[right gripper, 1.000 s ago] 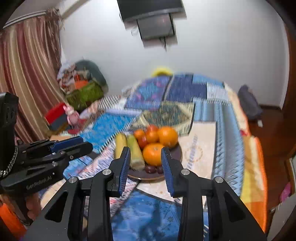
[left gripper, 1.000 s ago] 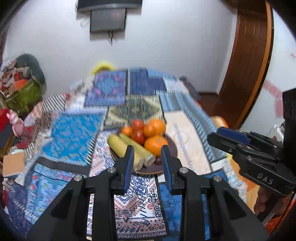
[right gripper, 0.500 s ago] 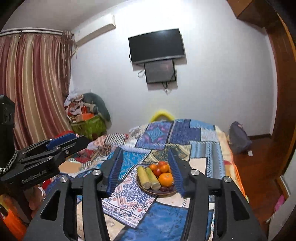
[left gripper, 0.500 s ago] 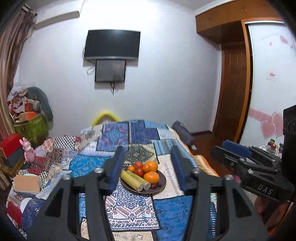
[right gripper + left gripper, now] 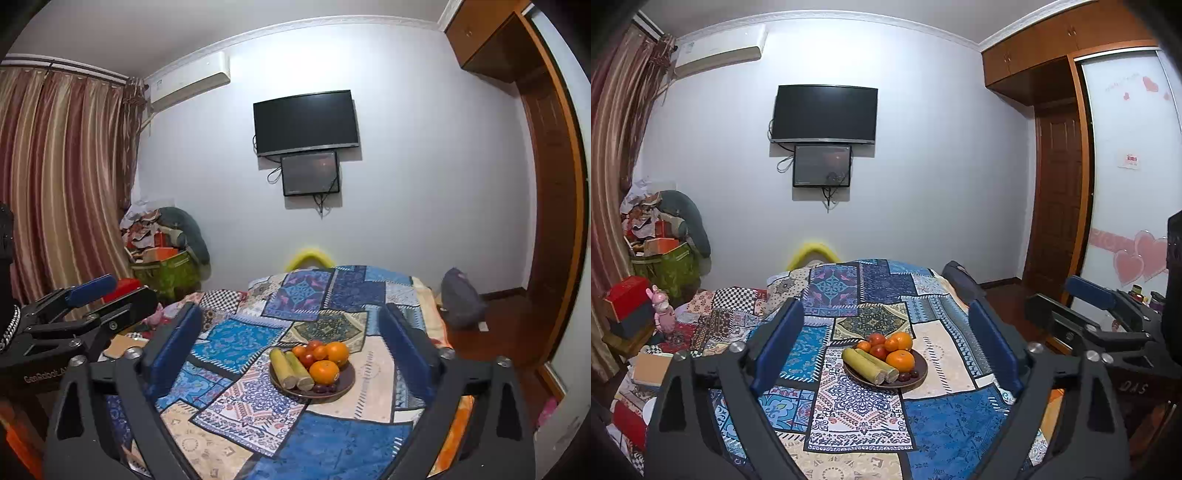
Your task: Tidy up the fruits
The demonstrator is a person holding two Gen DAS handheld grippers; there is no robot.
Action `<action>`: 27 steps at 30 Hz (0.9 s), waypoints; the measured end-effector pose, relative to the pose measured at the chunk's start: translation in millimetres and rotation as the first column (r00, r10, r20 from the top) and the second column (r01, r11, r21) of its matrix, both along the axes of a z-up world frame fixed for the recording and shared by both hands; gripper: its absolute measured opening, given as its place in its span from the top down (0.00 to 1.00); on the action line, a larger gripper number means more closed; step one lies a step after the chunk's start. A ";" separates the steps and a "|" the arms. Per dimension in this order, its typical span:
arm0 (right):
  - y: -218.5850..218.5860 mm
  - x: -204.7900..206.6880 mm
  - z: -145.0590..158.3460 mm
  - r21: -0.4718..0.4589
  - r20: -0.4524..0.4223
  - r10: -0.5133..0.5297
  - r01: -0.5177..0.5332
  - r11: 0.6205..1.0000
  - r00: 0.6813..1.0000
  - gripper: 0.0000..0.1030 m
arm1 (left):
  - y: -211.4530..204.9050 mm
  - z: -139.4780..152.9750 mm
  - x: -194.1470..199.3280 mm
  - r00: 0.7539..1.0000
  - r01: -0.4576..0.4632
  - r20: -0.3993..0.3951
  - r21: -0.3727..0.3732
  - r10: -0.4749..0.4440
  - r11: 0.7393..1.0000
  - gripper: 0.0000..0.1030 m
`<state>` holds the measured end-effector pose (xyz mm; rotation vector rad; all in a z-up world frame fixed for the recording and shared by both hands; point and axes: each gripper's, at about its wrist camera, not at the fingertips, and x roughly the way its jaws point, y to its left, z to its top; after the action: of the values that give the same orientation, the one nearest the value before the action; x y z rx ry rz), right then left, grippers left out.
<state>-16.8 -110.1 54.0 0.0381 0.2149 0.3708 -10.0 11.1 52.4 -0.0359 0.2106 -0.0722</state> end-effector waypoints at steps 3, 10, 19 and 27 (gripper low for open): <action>-2.2 -2.3 -0.1 0.003 0.010 -0.013 0.013 1.000 1.000 0.00 | 1.4 -1.6 -2.9 1.000 -0.005 0.007 -0.009 0.005 1.000 0.04; -1.8 -7.9 -0.1 -0.007 0.016 -0.016 0.016 1.000 1.000 0.00 | 4.1 -3.4 -4.5 1.000 -0.019 0.011 -0.007 0.020 1.000 0.00; -2.6 -12.9 -1.7 -0.001 0.009 -0.028 0.028 1.000 1.000 0.00 | 10.4 -6.7 -0.6 1.000 -0.019 -0.002 -0.023 0.019 1.000 0.00; -2.7 -13.2 0.6 -0.003 0.009 -0.041 0.041 0.999 0.999 0.00 | 13.2 -9.0 2.2 1.000 -0.020 -0.011 -0.031 0.020 0.999 0.00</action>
<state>-30.0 -112.8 54.6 0.0373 0.2053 0.3296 -7.8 24.3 43.4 -0.0697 0.2197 -0.0551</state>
